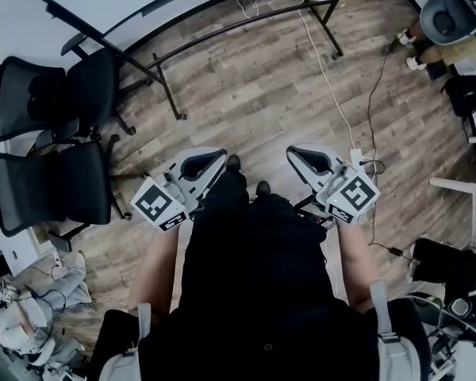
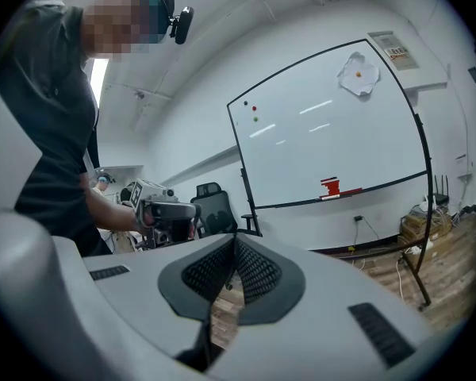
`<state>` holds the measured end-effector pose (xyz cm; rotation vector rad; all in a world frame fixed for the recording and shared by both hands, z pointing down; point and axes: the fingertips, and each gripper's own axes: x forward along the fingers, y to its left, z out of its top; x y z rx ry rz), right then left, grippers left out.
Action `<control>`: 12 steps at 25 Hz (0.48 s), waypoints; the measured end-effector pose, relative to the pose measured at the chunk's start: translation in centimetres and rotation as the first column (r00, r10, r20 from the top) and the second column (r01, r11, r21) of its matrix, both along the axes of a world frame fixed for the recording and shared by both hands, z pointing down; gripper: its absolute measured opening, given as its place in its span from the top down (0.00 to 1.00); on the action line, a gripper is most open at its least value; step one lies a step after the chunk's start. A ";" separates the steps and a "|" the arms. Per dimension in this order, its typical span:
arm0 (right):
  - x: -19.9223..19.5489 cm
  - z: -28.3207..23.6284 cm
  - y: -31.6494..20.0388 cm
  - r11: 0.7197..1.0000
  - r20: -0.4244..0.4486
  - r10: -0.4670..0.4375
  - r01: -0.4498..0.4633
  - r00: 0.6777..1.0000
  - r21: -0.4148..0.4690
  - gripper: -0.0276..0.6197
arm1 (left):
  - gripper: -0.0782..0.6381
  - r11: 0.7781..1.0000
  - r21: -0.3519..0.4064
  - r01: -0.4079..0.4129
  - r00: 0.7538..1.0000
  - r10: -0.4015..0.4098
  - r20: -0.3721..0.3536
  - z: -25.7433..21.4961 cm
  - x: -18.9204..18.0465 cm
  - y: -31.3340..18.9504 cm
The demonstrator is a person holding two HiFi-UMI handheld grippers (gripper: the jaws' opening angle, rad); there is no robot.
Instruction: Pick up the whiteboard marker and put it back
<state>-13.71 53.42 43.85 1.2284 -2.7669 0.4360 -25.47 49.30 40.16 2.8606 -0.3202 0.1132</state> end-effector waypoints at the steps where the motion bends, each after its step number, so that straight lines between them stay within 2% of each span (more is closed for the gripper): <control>1: -0.2 -0.1 -0.9 1.000 -0.007 0.001 -0.001 1.000 -0.002 0.93 | 0.88 1.000 0.000 -0.002 1.000 0.002 -0.008 -0.1 -0.1 -1.0; 7: -1.7 -0.1 -6.7 1.000 -0.039 0.014 -0.015 0.999 -0.009 0.93 | 0.88 1.000 -0.003 0.009 0.998 -0.009 -0.057 0.0 -1.7 -6.9; 12: -3.7 -1.0 -11.5 1.000 -0.070 0.024 -0.025 0.997 -0.015 0.93 | 0.87 1.000 -0.014 0.000 0.997 -0.001 -0.071 0.2 -4.0 -11.2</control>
